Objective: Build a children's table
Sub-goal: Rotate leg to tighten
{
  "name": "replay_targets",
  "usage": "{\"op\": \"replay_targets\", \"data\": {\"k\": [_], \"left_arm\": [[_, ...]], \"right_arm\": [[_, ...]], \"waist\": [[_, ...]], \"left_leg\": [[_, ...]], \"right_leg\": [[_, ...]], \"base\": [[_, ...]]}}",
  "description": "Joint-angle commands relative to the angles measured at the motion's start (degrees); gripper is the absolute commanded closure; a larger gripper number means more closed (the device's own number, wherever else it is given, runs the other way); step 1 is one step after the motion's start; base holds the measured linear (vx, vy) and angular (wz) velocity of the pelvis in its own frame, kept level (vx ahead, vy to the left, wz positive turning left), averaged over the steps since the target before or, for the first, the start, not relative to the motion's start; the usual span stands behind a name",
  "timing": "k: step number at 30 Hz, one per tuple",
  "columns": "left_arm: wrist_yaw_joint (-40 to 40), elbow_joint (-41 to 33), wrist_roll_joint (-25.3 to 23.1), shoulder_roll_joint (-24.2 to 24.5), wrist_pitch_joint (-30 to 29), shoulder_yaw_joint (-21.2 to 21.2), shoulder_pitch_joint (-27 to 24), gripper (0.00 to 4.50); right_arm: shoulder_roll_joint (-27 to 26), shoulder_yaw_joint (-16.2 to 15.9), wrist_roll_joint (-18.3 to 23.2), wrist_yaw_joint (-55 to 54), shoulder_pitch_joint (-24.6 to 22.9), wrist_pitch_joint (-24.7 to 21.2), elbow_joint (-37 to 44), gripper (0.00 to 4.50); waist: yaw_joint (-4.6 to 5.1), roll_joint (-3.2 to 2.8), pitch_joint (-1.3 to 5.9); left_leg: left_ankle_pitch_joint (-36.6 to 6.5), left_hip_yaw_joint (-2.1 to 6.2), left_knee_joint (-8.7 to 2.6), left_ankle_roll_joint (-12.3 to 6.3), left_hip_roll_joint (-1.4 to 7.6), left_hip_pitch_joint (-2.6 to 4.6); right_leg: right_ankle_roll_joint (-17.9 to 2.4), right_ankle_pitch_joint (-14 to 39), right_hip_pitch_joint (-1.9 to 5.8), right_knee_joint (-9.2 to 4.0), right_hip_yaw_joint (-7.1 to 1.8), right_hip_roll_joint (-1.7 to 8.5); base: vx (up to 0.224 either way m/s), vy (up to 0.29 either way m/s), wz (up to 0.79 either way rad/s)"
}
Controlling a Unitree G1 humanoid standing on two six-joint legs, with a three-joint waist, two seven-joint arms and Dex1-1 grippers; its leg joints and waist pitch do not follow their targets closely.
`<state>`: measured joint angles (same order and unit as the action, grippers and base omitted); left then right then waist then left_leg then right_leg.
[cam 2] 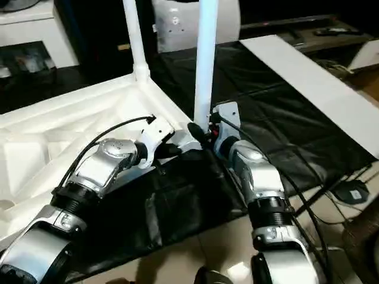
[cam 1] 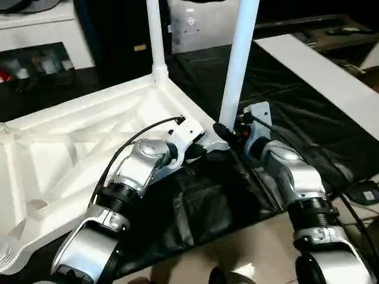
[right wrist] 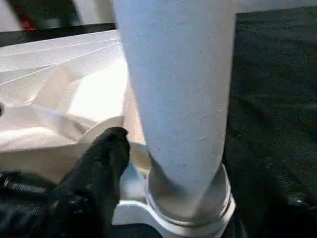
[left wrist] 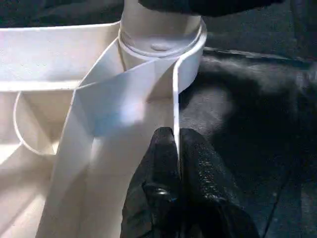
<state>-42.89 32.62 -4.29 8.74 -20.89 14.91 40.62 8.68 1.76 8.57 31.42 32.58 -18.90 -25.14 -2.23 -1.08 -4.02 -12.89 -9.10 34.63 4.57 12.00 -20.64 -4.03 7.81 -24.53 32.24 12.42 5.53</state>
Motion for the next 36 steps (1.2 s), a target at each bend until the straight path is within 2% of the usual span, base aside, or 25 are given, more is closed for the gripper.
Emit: {"op": "replay_targets", "data": {"k": [1,3,4,5,6,7,8,9,10,14,17,18,19,22,24,25,31,36], "left_arm": [[-1.6,-3.2,0.5,0.0,2.9,1.2,0.2,4.50],[-3.2,-3.4,0.1,1.3,3.3,1.9,-0.3,4.50],[-3.3,-3.5,0.1,1.4,3.3,2.0,-0.4,4.50],[-4.9,-3.7,-0.2,2.5,4.6,2.5,-0.8,4.50],[-6.0,-3.7,-0.2,3.1,5.8,2.8,-1.1,4.50],[-6.0,-3.7,-0.2,3.1,5.8,2.8,-1.1,4.50],[-8.7,-3.8,-0.1,4.4,7.5,3.5,-1.5,4.50],[-11.8,-3.6,0.1,6.0,9.6,4.2,-1.9,4.50],[-12.1,-3.6,0.1,6.2,9.8,4.3,-2.0,4.50],[-16.6,-3.2,0.5,8.1,11.9,5.5,-2.3,4.50],[-23.4,-3.4,1.8,10.3,15.1,6.9,-3.0,4.50],[-24.8,-3.3,1.9,10.8,16.5,7.2,-3.2,4.50],[-26.5,-3.4,2.4,11.2,18.2,7.5,-3.4,4.50],[-30.6,-4.0,2.9,12.7,19.8,8.4,-3.7,4.50],[-31.2,-4.1,2.9,13.0,20.2,8.6,-3.8,4.50],[-32.1,-4.2,2.9,13.4,20.4,8.9,-3.8,4.50],[-35.4,-3.6,2.9,14.5,22.9,9.4,-3.8,4.50],[-36.1,-3.7,3.0,14.5,23.2,9.4,-3.7,4.50]], "right_arm": [[0.0,-3.1,1.5,5.0,-1.1,0.5,1.4,1.02],[2.1,-3.5,1.0,8.5,-1.9,2.4,1.4,0.71],[2.3,-3.5,0.9,8.8,-1.9,2.6,1.3,0.71],[4.2,-3.8,1.0,12.0,-2.7,3.8,1.6,0.61],[5.2,-3.9,1.4,14.1,-3.1,4.3,1.9,0.54],[5.2,-3.9,1.4,14.1,-3.1,4.3,1.9,0.39],[7.8,-4.2,1.7,18.0,-3.9,5.6,2.5,0.27],[10.6,-4.3,1.9,21.4,-4.5,7.0,2.6,0.27],[10.8,-4.3,1.9,21.6,-4.5,7.1,2.6,0.17],[13.8,-4.3,3.9,28.5,-5.3,8.4,3.4,0.17],[16.9,-5.4,4.7,36.7,-5.8,11.1,2.6,0.17],[17.7,-5.9,4.9,38.5,-5.9,11.8,2.4,0.17],[18.3,-6.3,5.0,40.0,-5.8,12.2,2.1,0.35],[19.1,-7.1,5.4,42.8,-5.4,11.6,1.3,0.46],[19.2,-7.3,5.4,43.0,-5.3,11.1,1.3,0.78],[19.3,-7.6,5.4,43.8,-5.3,10.9,1.2,0.85],[19.8,-10.0,5.7,48.7,-5.5,11.3,1.1,1.33],[19.4,-10.3,5.6,49.2,-5.6,11.8,1.0,1.84]], "waist": [[-0.70,0.69,5.50],[-1.13,0.67,5.24],[-1.37,0.73,5.10],[-1.49,0.50,5.03],[-1.83,0.62,4.82],[-1.83,0.62,4.82],[-1.78,0.76,4.69],[-2.12,0.72,4.63],[-2.10,0.78,4.47],[-2.63,0.73,4.55],[-3.12,0.71,4.59],[-3.51,0.67,4.53],[-3.51,0.67,4.53],[-4.01,0.73,4.81],[-4.35,0.67,4.90],[-4.50,0.89,4.98],[-4.86,0.98,4.93],[-5.04,0.90,5.04]], "left_leg": [[7.4,0.49,-2.27,-12.10,0.93,-0.86],[4.9,0.19,-2.35,-11.53,0.94,-0.77],[3.7,0.13,-2.47,-10.56,0.90,-0.70],[3.0,0.10,-2.51,-10.06,0.86,-0.64],[0.6,-0.08,-2.66,-8.71,0.77,-0.42],[0.6,-0.08,-2.66,-8.71,0.77,-0.42],[-0.7,-0.12,-2.76,-7.77,0.74,-0.44],[-2.1,-0.11,-2.80,-7.25,0.69,-0.16],[-3.2,-0.21,-2.85,-7.07,0.63,-0.11],[-4.4,-0.14,-2.88,-6.34,0.73,0.01],[-4.5,-0.14,-2.88,-6.30,0.74,0.10],[-4.8,-0.15,-2.98,-6.62,1.06,0.38],[-4.8,-0.15,-2.98,-6.62,1.06,0.38],[-2.8,0.13,-3.09,-6.77,1.53,0.26],[-1.9,0.15,-3.04,-6.74,1.62,0.35],[-1.7,0.10,-3.02,-6.62,1.57,0.29],[-2.5,-0.03,-3.05,-5.73,1.31,0.14],[-2.1,0.03,-3.05,-5.39,1.41,0.14]], "right_leg": [[-5.8,2.4,6.02,-1.57,-4.56,4.02],[-4.8,6.4,5.79,-2.19,-4.60,3.89],[-3.9,9.3,5.82,-2.57,-4.54,3.79],[-3.4,10.7,5.78,-2.78,-4.46,3.71],[-1.6,14.6,5.68,-3.48,-4.42,3.59],[-1.6,14.6,5.68,-3.48,-4.42,3.59],[-0.7,16.8,5.65,-3.73,-4.39,3.47],[0.7,19.2,5.55,-4.18,-4.35,3.40],[1.5,20.6,5.35,-4.36,-4.43,3.20],[2.8,22.8,5.21,-4.68,-4.25,3.21],[2.6,22.9,5.19,-4.68,-4.25,3.27],[1.9,22.6,4.95,-4.59,-4.45,3.38],[1.9,22.6,4.95,-4.59,-4.45,3.38],[0.1,19.9,5.19,-3.85,-4.71,3.60],[-0.9,18.8,5.11,-3.62,-4.84,3.71],[-1.2,18.8,5.24,-3.57,-4.87,3.74],[0.3,21.5,5.40,-3.91,-4.69,3.74],[0.8,21.4,5.34,-3.87,-4.69,3.70]], "base": [[0.000,0.000,0.00],[0.000,0.000,0.00],[0.000,0.000,0.00],[0.000,0.000,0.00],[0.000,0.000,0.00],[0.000,0.000,0.00],[0.000,0.000,0.00],[0.000,0.000,0.00],[0.000,0.000,0.00],[0.000,0.000,0.00],[0.000,0.000,0.00],[0.000,0.000,0.00],[0.000,0.000,0.00],[0.000,0.000,0.00],[0.000,0.000,0.00],[0.000,0.000,0.00],[0.000,0.000,0.00],[0.000,0.000,0.00]]}}
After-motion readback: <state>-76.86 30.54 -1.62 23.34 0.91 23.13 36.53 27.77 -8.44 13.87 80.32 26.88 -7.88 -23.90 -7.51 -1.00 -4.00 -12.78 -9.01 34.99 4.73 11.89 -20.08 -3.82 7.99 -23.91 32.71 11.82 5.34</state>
